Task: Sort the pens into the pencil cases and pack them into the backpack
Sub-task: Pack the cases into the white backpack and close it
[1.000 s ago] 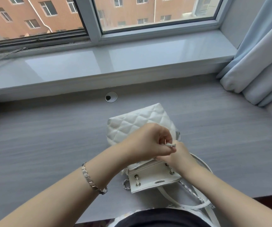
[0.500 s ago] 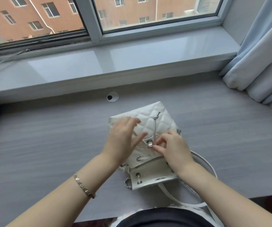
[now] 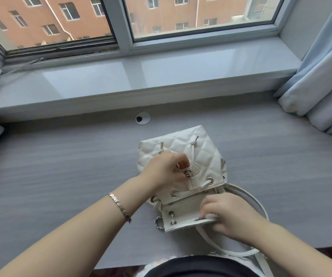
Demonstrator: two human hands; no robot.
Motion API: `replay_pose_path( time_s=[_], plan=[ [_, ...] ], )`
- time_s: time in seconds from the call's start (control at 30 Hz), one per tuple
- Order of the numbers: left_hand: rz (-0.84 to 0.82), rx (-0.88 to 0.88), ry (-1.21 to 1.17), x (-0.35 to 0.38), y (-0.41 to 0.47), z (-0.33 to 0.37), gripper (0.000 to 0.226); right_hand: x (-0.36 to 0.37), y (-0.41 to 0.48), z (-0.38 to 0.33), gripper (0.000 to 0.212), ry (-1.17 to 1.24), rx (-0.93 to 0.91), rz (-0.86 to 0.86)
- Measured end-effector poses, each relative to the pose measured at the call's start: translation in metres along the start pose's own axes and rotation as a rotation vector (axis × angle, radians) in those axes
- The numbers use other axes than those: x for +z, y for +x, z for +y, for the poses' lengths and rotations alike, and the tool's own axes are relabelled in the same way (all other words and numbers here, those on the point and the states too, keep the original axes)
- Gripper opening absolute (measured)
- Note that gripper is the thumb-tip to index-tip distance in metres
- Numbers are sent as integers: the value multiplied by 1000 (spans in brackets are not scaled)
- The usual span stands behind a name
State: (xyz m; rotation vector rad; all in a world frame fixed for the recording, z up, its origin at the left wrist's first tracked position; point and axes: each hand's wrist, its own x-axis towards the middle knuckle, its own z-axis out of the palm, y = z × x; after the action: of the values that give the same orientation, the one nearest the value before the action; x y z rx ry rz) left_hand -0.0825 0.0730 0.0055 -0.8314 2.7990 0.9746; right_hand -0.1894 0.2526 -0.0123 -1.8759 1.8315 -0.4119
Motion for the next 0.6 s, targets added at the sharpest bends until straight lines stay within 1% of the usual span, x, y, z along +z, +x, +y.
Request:
replay_pose_path(
  time_s=[0.03,0.07,0.13,0.2,0.27,0.33,0.37,0.4,0.47,0.5,0.53,0.6],
  plan=[
    [0,-4,-10,1,0,-1,21,4,-2,1,19,-17,-28,105],
    [8,2,-18,0,1,0,20,2,0,1,16,-25,-32,196],
    [29,25,-48,0,2,-1,19,-10,12,-2,17,-47,-3,330],
    [15,22,-64,-3,3,0,24,-25,26,-6,18,-58,72,419],
    [-52,-3,-112,-7,3,-2,24,-38,41,-8,16,45,180,419],
    [-140,-74,-290,-13,2,-5,13,-43,55,-3,16,171,251,336],
    [-180,-121,-360,-16,3,-8,10,-43,60,1,20,218,273,297],
    [-211,-155,-407,-21,3,-9,17,-44,65,5,23,262,291,267],
    [-281,-211,-467,-28,7,-9,37,-44,75,14,30,349,306,243],
    [-310,-217,-442,-31,8,-7,42,-43,79,19,33,387,309,238],
    [-327,-206,-363,-32,10,-4,42,-42,82,24,36,403,310,233],
    [-322,-182,-168,-29,12,1,34,-39,84,32,40,355,289,225]
  ],
)
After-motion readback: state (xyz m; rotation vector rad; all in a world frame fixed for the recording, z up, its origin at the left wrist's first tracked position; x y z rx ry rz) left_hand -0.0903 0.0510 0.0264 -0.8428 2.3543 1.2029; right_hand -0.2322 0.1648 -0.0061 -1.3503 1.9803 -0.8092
